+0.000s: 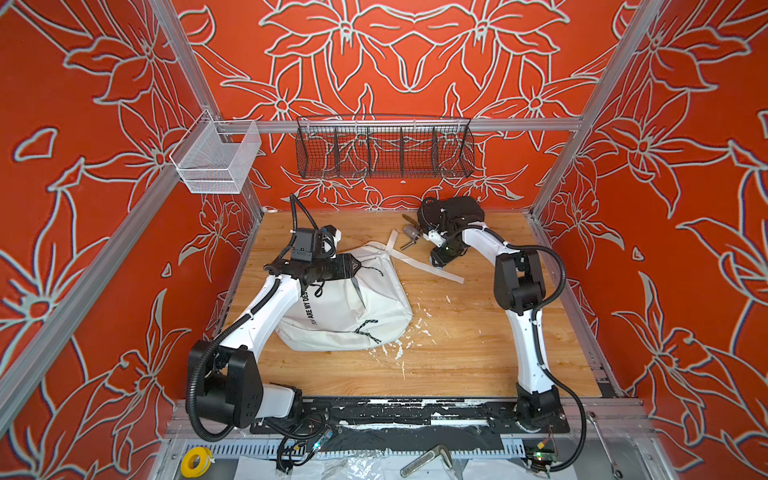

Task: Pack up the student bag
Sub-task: 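Carry the stapler over the front pocket with right while left holds it open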

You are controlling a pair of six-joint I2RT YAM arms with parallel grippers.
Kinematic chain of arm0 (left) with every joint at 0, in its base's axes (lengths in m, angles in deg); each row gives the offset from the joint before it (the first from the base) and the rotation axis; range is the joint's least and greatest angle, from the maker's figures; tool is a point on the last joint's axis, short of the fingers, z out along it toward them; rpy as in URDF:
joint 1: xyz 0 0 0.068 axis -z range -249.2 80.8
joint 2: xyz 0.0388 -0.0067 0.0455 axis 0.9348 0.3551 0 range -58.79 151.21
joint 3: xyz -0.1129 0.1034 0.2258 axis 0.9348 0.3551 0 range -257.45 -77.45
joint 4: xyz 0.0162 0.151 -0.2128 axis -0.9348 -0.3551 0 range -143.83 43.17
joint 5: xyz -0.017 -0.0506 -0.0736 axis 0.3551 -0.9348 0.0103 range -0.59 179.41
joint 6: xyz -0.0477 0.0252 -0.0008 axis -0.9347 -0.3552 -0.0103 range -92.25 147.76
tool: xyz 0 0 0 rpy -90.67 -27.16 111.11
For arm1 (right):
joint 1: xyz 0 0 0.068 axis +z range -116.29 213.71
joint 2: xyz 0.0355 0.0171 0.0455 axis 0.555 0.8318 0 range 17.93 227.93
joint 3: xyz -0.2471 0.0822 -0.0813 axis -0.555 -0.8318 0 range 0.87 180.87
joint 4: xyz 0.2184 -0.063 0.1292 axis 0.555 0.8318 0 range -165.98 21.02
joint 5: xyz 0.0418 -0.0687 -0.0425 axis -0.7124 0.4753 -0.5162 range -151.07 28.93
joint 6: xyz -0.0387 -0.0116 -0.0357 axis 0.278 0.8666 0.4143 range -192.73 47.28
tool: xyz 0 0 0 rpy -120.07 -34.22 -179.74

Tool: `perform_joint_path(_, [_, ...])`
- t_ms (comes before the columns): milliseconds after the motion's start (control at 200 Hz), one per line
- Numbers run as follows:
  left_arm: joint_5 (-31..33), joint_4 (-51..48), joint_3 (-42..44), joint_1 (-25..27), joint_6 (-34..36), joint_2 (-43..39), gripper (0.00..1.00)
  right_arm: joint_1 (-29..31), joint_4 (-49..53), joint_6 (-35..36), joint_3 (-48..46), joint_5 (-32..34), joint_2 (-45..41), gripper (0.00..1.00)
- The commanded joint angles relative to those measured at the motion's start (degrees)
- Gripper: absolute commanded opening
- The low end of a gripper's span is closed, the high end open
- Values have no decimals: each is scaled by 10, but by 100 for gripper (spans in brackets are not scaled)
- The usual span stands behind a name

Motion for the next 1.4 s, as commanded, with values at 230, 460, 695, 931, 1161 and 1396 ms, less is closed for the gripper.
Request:
perform_joint_path(230, [-30, 24, -11, -2, -8, 5, 64, 8, 21, 6, 8, -72, -59, 37])
perform_joint_path(460, [-80, 122, 15, 6, -45, -13, 66, 39, -27, 23, -34, -213, -146, 36])
perform_joint_path(695, [-56, 99, -31, 47, -41, 25, 66, 128, -60, 80, -50, -249, -174, 37])
perform_joint_path(931, [-54, 93, -28, 59, -62, 26, 66, 182, -86, 91, -46, -248, -180, 37])
perform_joint_path(1161, [-34, 119, 20, 59, -105, 1, 66, 203, -119, 100, -71, -260, -192, 37])
perform_joint_path(1396, [-39, 100, 11, 59, -131, 20, 67, 217, -140, 94, -76, -242, -193, 37])
